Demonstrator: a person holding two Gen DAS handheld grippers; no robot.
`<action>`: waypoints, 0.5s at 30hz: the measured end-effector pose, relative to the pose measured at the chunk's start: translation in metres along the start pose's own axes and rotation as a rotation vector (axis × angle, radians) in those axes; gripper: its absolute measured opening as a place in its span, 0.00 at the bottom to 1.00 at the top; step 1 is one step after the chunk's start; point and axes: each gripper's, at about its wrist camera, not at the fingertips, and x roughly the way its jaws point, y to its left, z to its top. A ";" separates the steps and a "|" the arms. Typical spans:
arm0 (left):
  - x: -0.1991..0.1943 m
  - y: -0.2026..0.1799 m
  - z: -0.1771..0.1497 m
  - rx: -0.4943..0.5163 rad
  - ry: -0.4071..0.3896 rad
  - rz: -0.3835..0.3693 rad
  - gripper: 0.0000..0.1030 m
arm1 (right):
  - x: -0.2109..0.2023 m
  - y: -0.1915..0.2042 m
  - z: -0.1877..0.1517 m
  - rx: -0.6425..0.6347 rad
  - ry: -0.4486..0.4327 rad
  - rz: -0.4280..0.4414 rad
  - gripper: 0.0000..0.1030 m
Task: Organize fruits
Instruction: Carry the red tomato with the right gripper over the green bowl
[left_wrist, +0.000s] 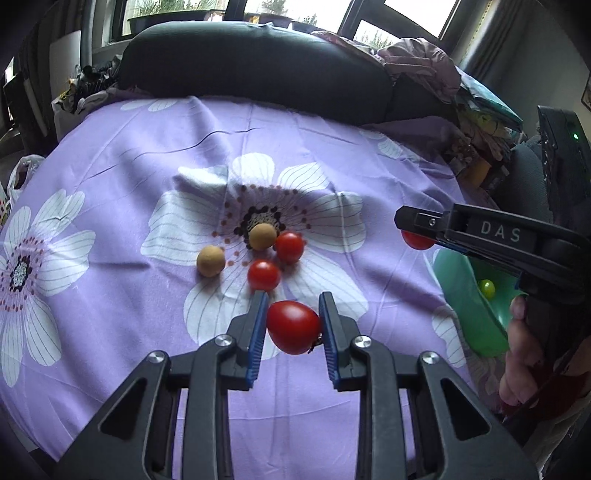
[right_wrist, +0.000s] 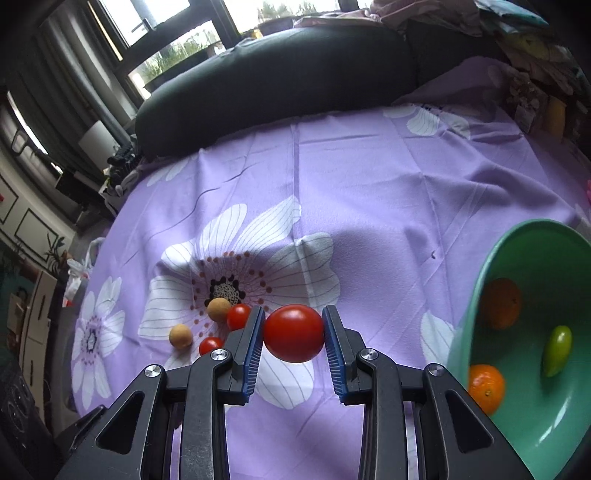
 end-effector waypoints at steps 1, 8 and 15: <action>-0.001 -0.005 0.003 0.001 -0.009 -0.013 0.27 | -0.009 -0.003 0.000 0.002 -0.019 0.001 0.32; -0.017 -0.052 0.020 0.059 -0.088 -0.078 0.27 | -0.065 -0.031 0.001 0.046 -0.159 0.007 0.32; -0.021 -0.106 0.037 0.134 -0.149 -0.155 0.27 | -0.107 -0.069 -0.006 0.092 -0.261 -0.018 0.32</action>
